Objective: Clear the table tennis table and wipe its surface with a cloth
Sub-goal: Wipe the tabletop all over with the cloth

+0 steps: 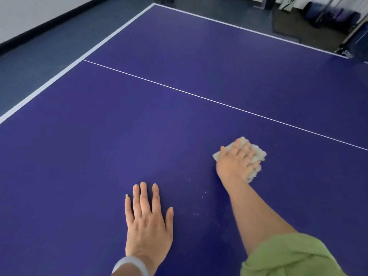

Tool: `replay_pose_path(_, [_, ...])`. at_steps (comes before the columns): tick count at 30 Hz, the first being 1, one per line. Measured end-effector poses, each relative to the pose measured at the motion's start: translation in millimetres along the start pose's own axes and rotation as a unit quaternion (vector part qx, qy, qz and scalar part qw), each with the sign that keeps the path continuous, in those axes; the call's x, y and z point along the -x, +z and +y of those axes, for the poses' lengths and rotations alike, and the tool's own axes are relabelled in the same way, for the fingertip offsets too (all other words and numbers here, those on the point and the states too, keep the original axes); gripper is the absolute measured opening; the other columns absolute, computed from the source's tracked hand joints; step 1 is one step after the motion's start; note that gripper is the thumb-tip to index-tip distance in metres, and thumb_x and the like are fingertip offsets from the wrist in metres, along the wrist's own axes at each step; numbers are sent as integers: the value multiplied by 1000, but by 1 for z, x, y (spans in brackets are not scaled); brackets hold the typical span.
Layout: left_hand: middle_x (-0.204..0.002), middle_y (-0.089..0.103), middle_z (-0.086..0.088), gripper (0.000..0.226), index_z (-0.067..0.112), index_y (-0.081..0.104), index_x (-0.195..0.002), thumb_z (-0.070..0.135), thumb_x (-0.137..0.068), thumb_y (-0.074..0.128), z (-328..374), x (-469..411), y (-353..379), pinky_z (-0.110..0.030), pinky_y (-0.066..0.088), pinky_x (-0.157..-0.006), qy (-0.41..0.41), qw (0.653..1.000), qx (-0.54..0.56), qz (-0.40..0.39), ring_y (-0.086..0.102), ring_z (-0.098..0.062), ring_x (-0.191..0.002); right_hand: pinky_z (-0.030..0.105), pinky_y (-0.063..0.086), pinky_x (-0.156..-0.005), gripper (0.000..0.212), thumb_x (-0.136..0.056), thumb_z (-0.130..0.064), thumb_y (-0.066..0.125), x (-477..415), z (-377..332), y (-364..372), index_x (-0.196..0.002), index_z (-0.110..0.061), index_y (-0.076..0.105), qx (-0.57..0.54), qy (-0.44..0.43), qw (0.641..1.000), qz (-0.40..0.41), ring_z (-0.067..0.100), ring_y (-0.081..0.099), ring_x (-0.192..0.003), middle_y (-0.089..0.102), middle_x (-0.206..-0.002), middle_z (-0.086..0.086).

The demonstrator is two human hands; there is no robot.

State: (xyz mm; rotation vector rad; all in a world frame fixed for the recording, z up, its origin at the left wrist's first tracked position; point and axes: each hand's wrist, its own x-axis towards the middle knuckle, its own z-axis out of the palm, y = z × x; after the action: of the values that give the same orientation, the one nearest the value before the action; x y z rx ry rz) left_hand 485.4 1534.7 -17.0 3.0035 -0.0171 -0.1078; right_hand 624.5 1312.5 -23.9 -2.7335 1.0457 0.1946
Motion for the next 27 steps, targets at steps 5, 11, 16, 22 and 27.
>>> replay_pose_path(5, [-149,37,-28,74,0,44,-144,50,-97,16,-4,-1,6,-58,21,-116,13,999,16,27,31,-42,-142,53,-21,-116,65,-103,-52,17,63,-94,31,-156,-28,-11,51,-316,947,-40,22,-26,-148,-20,-163,-1])
replay_pose_path(11, [-149,37,-29,72,0,41,-145,47,-93,23,-2,1,4,-60,21,-116,18,1000,20,11,29,-43,-143,59,-8,-119,62,-103,-53,14,-9,31,-7,-156,-32,-9,26,-136,990,-9,19,-14,-151,-8,-166,-3])
replay_pose_path(16, [-150,34,-31,72,-1,39,-146,47,-93,22,-3,1,3,-60,20,-116,22,1000,20,4,28,-44,-143,63,4,-117,64,-102,-52,11,7,165,-33,-158,-23,-3,-2,141,990,26,24,-1,-152,2,-166,4])
replay_pose_path(22, [-151,33,-30,72,0,37,-147,47,-94,21,-3,0,3,-60,20,-116,27,999,18,-3,26,-44,-144,61,-2,-118,66,-102,-53,10,34,133,-27,-157,-20,-6,-67,240,968,14,28,-8,-152,-5,-166,7])
replay_pose_path(27, [-153,31,-28,72,2,33,-149,47,-95,18,-3,1,2,-58,19,-118,25,1000,-1,-11,23,-42,-146,56,-15,-116,68,-102,-56,17,31,-20,0,-158,-25,-4,-80,35,994,-63,22,-17,-151,-12,-165,1])
